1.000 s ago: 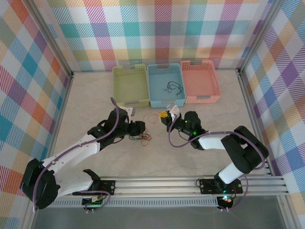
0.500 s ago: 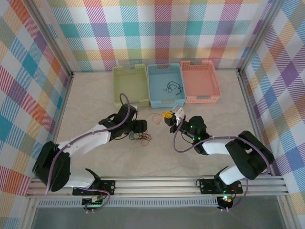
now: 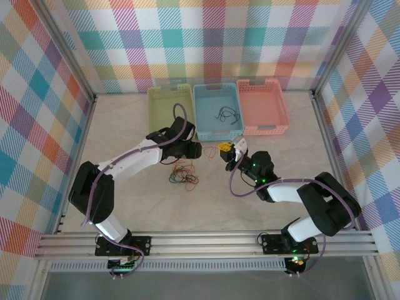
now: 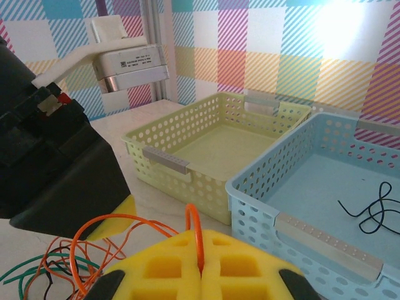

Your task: Untangle the cables

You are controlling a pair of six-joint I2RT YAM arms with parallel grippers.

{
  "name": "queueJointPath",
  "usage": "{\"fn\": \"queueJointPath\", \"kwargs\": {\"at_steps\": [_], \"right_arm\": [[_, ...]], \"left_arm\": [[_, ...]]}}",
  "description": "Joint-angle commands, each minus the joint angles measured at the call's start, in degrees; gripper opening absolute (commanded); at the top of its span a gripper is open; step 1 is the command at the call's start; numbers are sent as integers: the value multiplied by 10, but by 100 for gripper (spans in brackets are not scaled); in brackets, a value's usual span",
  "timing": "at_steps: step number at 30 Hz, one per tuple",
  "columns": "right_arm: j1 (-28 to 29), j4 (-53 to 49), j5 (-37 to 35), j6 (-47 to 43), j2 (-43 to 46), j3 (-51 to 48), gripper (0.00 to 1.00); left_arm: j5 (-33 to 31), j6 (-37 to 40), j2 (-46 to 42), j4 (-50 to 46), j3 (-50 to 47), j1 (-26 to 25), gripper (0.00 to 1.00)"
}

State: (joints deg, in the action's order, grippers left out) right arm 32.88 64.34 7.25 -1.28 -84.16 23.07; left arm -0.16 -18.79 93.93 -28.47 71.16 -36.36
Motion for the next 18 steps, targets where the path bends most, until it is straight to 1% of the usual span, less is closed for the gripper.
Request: {"fn": "queueJointPath", "kwargs": {"at_steps": [1, 4, 8, 11, 13, 14, 16, 18], "right_arm": [[-7, 24, -8, 13, 12, -4, 0], [-9, 24, -8, 16, 12, -5, 0], [-12, 24, -4, 17, 12, -5, 0], [-12, 23, -4, 16, 12, -5, 0], [-13, 22, -4, 17, 13, -5, 0], [-14, 21, -4, 17, 13, -5, 0], [-14, 22, -3, 19, 13, -5, 0], [-14, 23, -1, 20, 12, -4, 0]], "left_arm": [[8, 55, 3, -47, 19, -4, 52], [23, 89, 6, -59, 28, -4, 52], [38, 112, 24, -74, 56, -6, 50], [54, 119, 43, -60, 62, -6, 49], [86, 125, 53, -43, 58, -9, 48], [92, 127, 57, -39, 58, -11, 48], [91, 132, 63, -28, 59, -19, 49], [67, 132, 79, -30, 76, -25, 49]]}}
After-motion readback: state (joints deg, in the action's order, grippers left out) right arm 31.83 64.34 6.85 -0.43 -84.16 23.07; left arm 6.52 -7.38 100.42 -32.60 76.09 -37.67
